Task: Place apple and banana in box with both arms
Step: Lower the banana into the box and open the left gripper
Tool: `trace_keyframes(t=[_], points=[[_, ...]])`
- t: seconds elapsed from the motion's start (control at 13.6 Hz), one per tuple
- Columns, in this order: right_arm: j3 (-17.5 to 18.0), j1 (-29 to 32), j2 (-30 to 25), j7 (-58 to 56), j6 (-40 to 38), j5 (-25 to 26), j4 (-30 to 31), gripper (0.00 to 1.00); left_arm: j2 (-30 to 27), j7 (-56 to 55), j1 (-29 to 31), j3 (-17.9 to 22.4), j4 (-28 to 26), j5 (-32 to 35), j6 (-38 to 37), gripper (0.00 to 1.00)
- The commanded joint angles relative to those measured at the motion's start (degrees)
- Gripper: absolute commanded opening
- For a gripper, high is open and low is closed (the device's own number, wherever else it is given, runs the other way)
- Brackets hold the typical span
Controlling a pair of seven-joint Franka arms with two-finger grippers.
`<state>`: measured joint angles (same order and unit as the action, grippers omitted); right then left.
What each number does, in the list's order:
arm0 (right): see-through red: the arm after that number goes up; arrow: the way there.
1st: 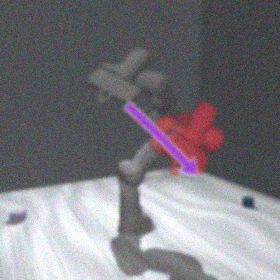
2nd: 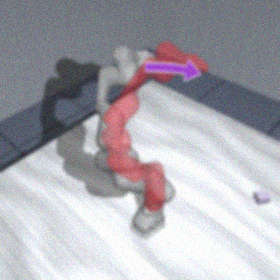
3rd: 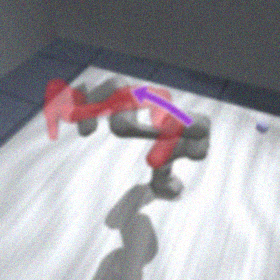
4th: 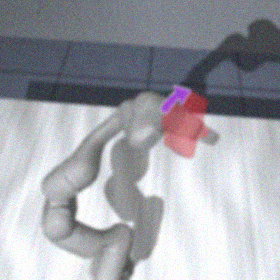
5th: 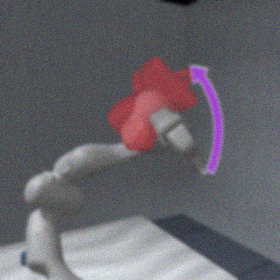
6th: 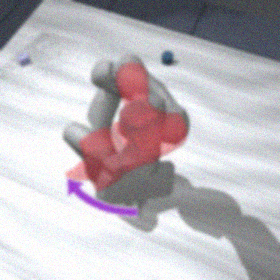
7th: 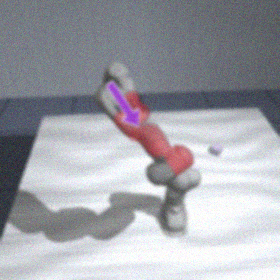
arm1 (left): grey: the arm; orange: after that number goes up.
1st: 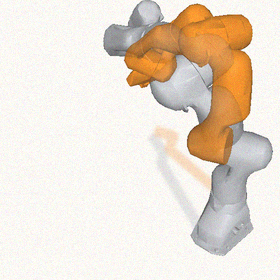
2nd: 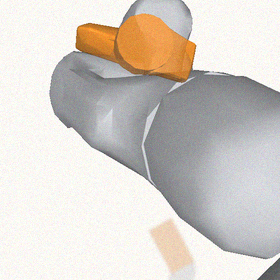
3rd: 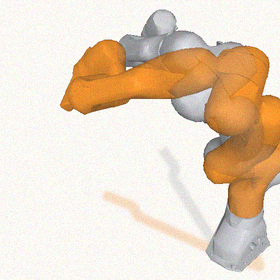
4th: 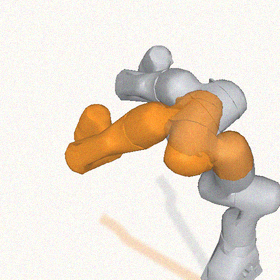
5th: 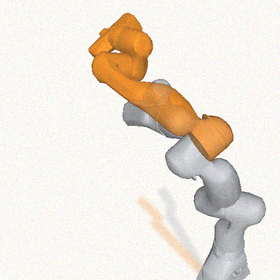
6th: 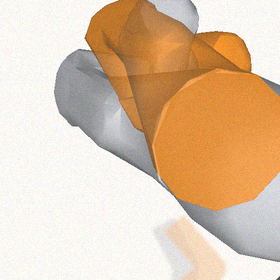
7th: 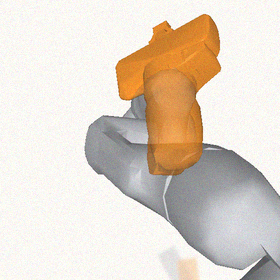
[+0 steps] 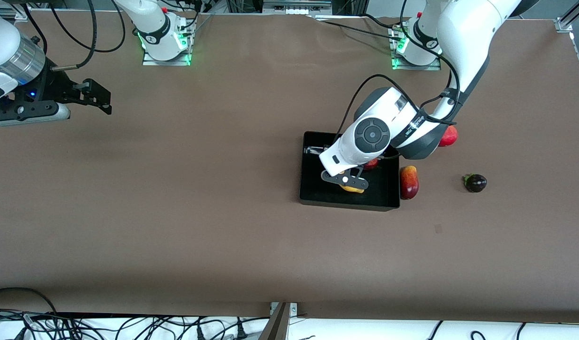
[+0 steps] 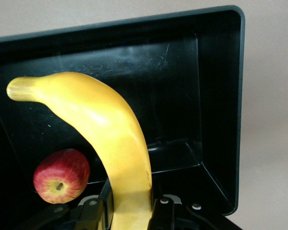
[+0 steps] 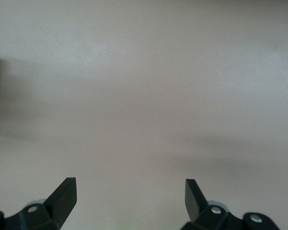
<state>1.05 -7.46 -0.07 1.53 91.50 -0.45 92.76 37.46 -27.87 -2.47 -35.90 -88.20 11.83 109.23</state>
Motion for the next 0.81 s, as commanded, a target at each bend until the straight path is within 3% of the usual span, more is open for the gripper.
trace_keyframes(t=[0.0, 0.22, 0.52, 0.74], points=[[0.4, 0.2, 0.3, 0.2, -0.4, -0.1, -1.2, 1.00, 1.2, -1.8, -1.2, 0.2, 0.8, 1.5, 0.6, 0.00], [0.4, 0.2, 0.3, 0.2, -0.4, -0.1, -1.2, 1.00, 2.5, -1.8, -1.8, 0.3, 0.8, 4.2, 0.7, 0.00], [0.4, 0.2, 0.3, 0.2, -0.4, -0.1, -1.2, 1.00, 5.3, -2.3, -1.8, 0.7, -1.5, 4.5, 10.3, 0.00], [0.4, 0.2, 0.3, 0.2, -0.4, -0.1, -1.2, 1.00, 6.0, -3.1, -3.3, 2.6, -2.1, 4.8, 11.2, 0.00]])
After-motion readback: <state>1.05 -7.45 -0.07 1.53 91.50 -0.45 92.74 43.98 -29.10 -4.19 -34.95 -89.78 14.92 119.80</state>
